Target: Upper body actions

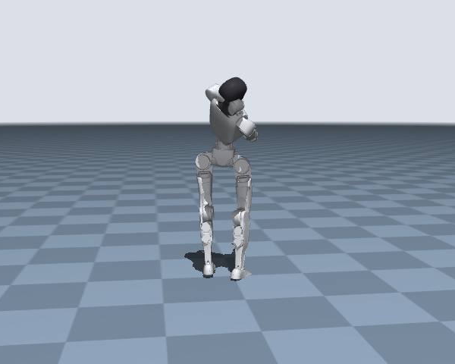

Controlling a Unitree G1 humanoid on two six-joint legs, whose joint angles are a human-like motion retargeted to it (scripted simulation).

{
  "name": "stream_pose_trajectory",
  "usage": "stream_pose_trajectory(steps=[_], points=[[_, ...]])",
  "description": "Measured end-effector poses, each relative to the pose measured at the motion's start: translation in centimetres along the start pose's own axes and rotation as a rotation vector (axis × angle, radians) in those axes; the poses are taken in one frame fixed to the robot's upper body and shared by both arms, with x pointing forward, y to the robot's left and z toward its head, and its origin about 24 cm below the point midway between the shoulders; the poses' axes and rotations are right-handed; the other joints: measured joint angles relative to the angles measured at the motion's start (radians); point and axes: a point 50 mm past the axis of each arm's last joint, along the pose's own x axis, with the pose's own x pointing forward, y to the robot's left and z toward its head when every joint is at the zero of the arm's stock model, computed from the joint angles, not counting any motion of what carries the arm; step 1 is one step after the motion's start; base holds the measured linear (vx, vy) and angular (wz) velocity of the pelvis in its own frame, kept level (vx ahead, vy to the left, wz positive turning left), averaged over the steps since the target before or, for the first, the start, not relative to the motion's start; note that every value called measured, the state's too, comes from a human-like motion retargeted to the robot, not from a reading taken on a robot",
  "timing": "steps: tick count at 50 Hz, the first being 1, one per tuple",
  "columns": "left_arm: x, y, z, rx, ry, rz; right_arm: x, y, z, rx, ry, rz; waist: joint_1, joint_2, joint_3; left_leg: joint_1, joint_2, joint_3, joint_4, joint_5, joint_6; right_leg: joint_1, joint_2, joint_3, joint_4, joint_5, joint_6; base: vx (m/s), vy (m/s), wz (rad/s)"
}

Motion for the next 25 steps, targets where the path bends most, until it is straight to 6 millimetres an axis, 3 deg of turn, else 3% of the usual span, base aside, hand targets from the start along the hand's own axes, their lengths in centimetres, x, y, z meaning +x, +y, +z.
stream_pose_trajectory(steps=[10, 18, 25], points=[[0.0, 0.0, 1.6, 0.030, -0.095, -0.035, -0.5, 1.1, 0.0, 0.013, -0.151, 0.050, -0.040, 0.002, 0.004, -0.018, -0.025, -0.009, -0.006, 0.011, 0.005, -0.023, -0.027, -0.007, 0.016, -0.005, 0.002, -0.01, 0.00, 0.00], [-0.2, 0.3, 3.2, -0.035, -0.206, -0.021, -1.5, 0.7, 0.2, -0.090, -0.271, 0.069, -0.131, -0.005, 0.118, -0.046, -0.008, 0.007, -0.009, 0.014, 0.003, -0.068, -0.010, 0.012, 0.028, -0.002, -0.006, -0.02, 0.00, -0.01], [-0.1, 0.2, 0.8, -0.161, -0.111, 0.011, -3.1, -2.0, -3.9, -0.176, -0.179, 0.011, -0.176, -0.011, 0.217, -0.087, 0.022, 0.030, -0.006, 0.016, 0.000, -0.108, 0.025, 0.032, 0.003, 0.024, -0.017, 0.00, 0.00, 0.00]])
